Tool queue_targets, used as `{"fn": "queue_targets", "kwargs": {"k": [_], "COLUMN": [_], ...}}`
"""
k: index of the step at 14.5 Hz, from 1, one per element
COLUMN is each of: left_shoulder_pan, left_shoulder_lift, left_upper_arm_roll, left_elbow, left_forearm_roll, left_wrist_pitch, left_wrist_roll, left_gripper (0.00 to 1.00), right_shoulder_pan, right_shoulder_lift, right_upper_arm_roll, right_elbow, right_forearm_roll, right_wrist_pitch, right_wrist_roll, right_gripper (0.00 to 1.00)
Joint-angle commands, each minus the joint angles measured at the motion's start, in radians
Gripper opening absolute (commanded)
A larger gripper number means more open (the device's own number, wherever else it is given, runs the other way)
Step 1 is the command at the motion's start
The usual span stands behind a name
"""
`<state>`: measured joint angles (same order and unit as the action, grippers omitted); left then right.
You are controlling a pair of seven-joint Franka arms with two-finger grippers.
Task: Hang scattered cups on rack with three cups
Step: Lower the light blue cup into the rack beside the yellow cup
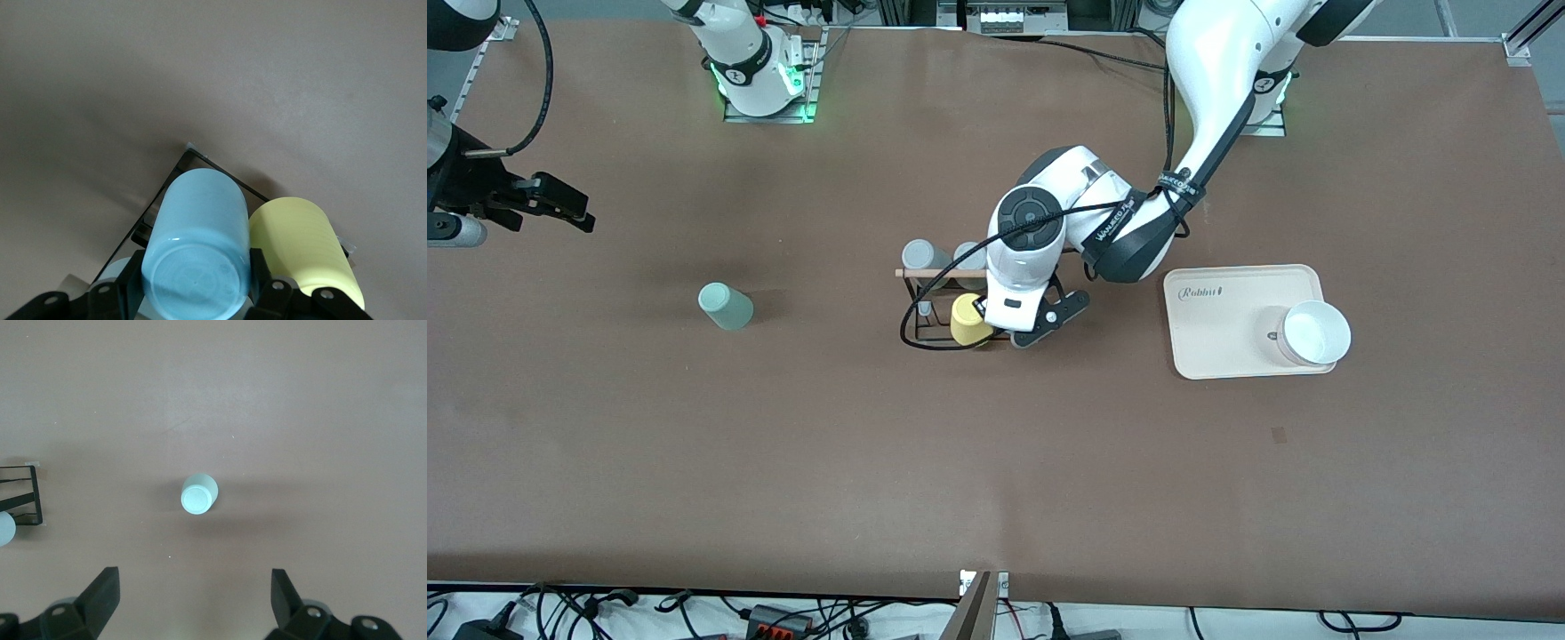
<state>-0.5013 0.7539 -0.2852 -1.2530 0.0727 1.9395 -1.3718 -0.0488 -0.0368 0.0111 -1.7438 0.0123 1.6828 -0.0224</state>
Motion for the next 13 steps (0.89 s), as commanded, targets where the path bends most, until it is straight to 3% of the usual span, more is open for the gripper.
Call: {"fn": "queue_targets", "kwargs": {"k": [1, 5, 13], "left_shoulder_pan": [-0.003, 0.001, 0.044], "left_shoulder_lift": [-0.001, -0.008, -0.063], "left_upper_arm_roll": [0.008, 0.009, 0.012], "left_elbow": [0.017, 0.018, 0.018], "left_forearm_roll": [0.021, 0.022, 0.022], "left_wrist_pitch": [-0.005, -0.013, -0.083], "left_wrist_roll": [0.000, 0.000, 0.057], "left_gripper": [0.68, 0.81, 0.82], "right_shoulder_pan": [-0.011, -0.011, -0.011], "right_shoulder_lift": [-0.002, 0.000, 0.003], "right_upper_arm_roll": [0.006, 0.006, 0.006], "right_elbow": [0.003, 0.004, 0.004], "right_forearm_roll": [-0.002, -0.002, -0.002], "right_wrist_pitch": [0.003, 0.003, 0.003], "right_wrist_roll": [-0.017, -0.017, -0.017], "right_gripper": [1.00, 1.00, 1.00]}}
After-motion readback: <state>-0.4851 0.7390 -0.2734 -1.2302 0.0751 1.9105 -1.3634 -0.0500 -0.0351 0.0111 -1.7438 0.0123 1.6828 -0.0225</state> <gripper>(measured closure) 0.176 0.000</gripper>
